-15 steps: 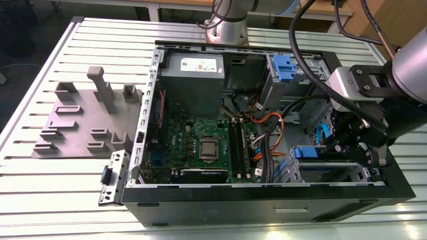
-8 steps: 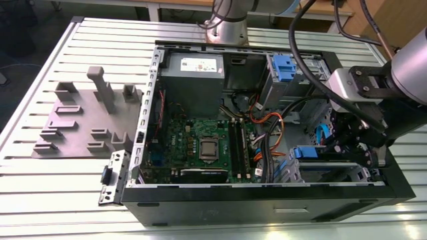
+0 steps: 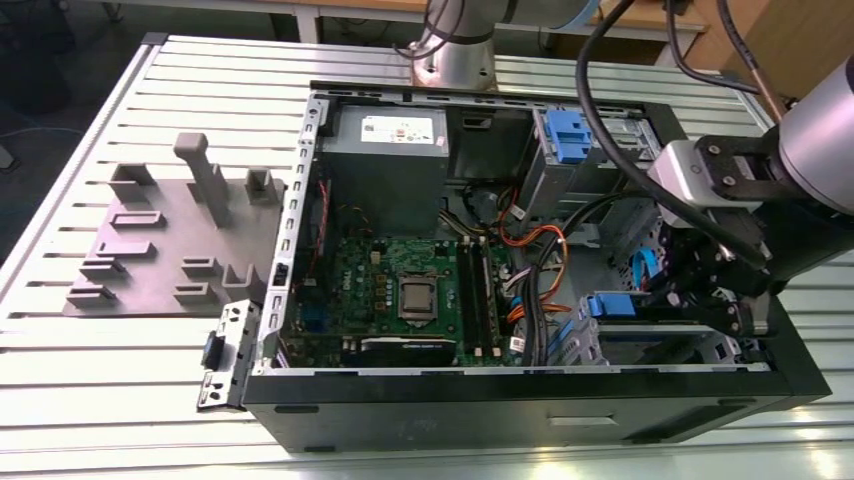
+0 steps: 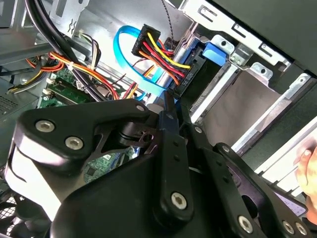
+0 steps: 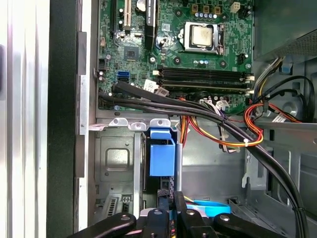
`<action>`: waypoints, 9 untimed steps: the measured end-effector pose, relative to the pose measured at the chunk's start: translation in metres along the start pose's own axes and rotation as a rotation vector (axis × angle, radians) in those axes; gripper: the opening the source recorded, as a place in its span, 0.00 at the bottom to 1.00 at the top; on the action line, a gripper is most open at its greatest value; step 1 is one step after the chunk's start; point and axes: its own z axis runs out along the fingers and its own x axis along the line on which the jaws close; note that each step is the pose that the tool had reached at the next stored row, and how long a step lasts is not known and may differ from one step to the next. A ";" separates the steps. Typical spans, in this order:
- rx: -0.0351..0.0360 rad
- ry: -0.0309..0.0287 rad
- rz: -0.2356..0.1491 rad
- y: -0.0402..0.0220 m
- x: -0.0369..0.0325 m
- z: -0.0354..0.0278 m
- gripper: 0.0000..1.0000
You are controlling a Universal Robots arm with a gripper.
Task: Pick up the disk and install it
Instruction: 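Insert the second disk wire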
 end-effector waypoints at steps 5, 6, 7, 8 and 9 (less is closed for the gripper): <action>0.0000 0.0009 0.000 0.0000 0.0005 0.0033 0.16; 0.0000 0.0007 0.000 0.0000 0.0006 0.0035 0.16; 0.0000 0.0004 0.000 0.0000 0.0006 0.0037 0.16; 0.0000 0.0003 0.000 0.0000 0.0006 0.0038 0.16; 0.0000 0.0004 0.000 0.0000 0.0006 0.0039 0.16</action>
